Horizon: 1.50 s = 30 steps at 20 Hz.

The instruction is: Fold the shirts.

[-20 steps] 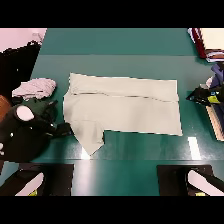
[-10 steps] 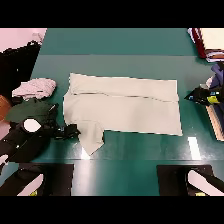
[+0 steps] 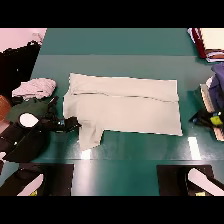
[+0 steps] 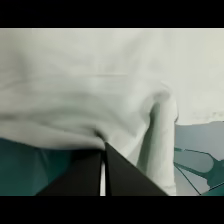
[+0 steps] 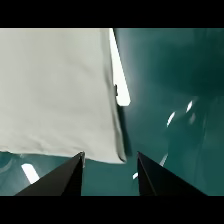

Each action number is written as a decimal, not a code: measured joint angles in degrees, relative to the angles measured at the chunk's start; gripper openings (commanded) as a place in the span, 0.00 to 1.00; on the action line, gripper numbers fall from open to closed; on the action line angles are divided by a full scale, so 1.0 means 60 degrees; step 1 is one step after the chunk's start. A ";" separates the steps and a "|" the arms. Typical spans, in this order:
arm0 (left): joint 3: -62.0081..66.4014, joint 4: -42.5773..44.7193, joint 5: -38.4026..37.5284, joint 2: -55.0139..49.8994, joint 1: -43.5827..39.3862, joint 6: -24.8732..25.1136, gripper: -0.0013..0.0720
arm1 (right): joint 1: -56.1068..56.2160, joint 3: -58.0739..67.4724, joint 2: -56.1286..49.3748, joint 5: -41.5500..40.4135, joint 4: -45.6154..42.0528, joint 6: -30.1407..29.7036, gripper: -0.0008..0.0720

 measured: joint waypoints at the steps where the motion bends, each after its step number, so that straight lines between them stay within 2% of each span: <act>1: 0.0091 -0.0007 -0.0022 0.0000 0.0000 0.0076 0.05 | -0.0291 -0.0430 -0.0095 -0.0018 0.0055 -0.0066 0.53; 5: 0.0262 -0.0058 -0.0098 -0.0004 0.0000 0.0295 0.05 | -0.0820 -0.1479 -0.0645 -0.0270 0.0583 -0.0372 0.53; 9: 0.0310 -0.0066 -0.0131 0.0000 0.0000 0.0364 0.05 | -0.0499 -0.1759 -0.0936 -0.0455 0.0922 -0.0470 0.42; 10: 0.0313 -0.0066 -0.0131 0.0000 0.0000 0.0375 0.05 | -0.0368 -0.1789 -0.0984 -0.0554 0.0958 -0.0499 0.20; 11: 0.0317 -0.0066 -0.0157 0.0000 0.0000 0.0382 0.05 | -0.0240 -0.1829 -0.1009 -0.0721 0.0947 -0.0521 0.04; 14: 0.0361 -0.0033 -0.0379 -0.0004 0.0000 0.0390 0.05 | 0.0051 -0.1854 -0.1005 -0.0787 0.0965 -0.0576 0.04; 19: 0.0616 0.0583 -0.1730 0.0503 0.0000 0.0280 0.04 | 0.0255 -0.1898 0.0084 -0.0634 0.0361 -0.0634 0.04; 27: 0.0776 0.1617 -0.4517 0.3523 0.0000 -0.1588 0.05 | 0.0317 -0.1832 0.2998 0.1086 -0.1279 -0.0368 0.04; 30: 0.1235 0.1701 -0.4739 0.3796 -0.0004 -0.1869 0.05 | 0.0634 -0.1319 0.3402 0.1311 -0.1443 -0.0124 0.04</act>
